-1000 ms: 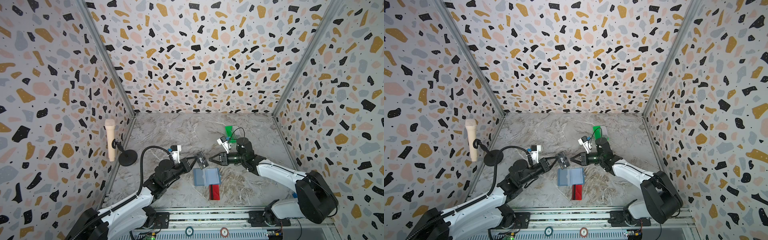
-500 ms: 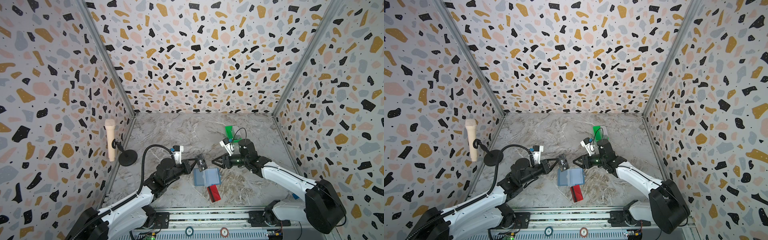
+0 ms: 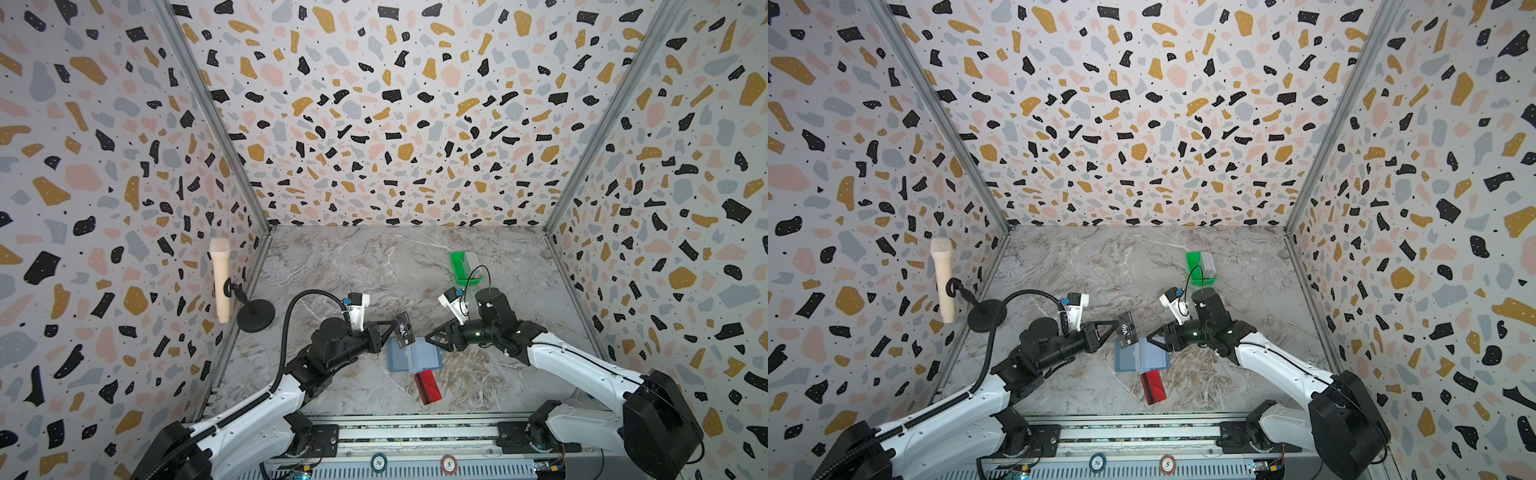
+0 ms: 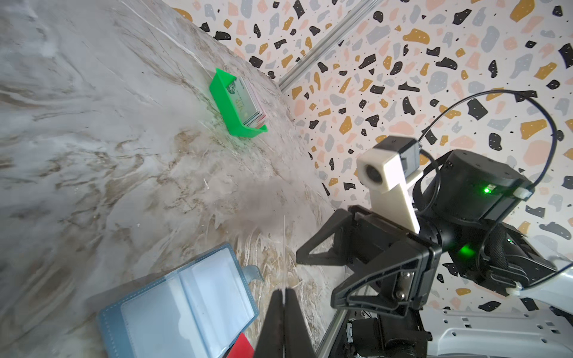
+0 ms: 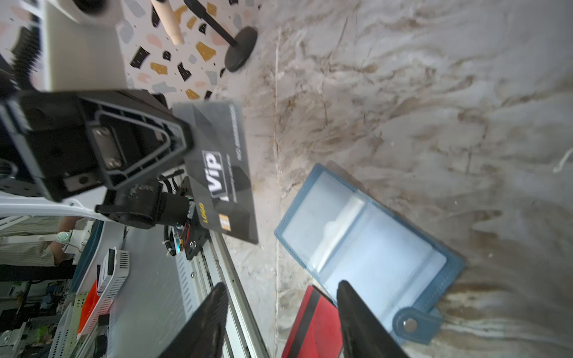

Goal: Insert credit cards into a card holder
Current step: Move the credit card to the bottom-center of the table.

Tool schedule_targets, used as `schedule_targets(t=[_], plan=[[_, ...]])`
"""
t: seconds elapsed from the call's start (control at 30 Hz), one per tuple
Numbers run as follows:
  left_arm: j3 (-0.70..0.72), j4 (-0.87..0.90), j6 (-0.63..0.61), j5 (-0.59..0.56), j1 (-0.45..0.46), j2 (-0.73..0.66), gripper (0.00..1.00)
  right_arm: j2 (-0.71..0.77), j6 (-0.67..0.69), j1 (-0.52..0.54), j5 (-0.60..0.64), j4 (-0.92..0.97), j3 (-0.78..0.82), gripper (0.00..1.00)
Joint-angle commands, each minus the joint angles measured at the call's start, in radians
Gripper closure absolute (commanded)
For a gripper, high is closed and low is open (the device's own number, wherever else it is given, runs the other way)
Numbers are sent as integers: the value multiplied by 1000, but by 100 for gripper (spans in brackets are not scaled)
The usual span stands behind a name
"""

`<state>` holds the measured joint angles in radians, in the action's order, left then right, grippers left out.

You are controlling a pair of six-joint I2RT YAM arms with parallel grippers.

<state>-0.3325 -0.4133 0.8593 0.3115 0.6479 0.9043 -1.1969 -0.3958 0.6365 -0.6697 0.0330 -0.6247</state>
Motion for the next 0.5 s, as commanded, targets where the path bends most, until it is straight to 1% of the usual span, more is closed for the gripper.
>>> schedule_targets(t=[0.0,0.13,0.3,0.47], plan=[[44,71,-21,-32,-4,-21,100,2,6,54,41,65,58,42],[80,68,-11,-23,-2,-33,100,-50,-11,131,98,39,99,42],[94,94,-16,-16,-1,-41,100,-106,-30,141,121,-13,129,44],[101,97,-11,-8,1,-74,100,-158,-19,157,140,8,117,46]])
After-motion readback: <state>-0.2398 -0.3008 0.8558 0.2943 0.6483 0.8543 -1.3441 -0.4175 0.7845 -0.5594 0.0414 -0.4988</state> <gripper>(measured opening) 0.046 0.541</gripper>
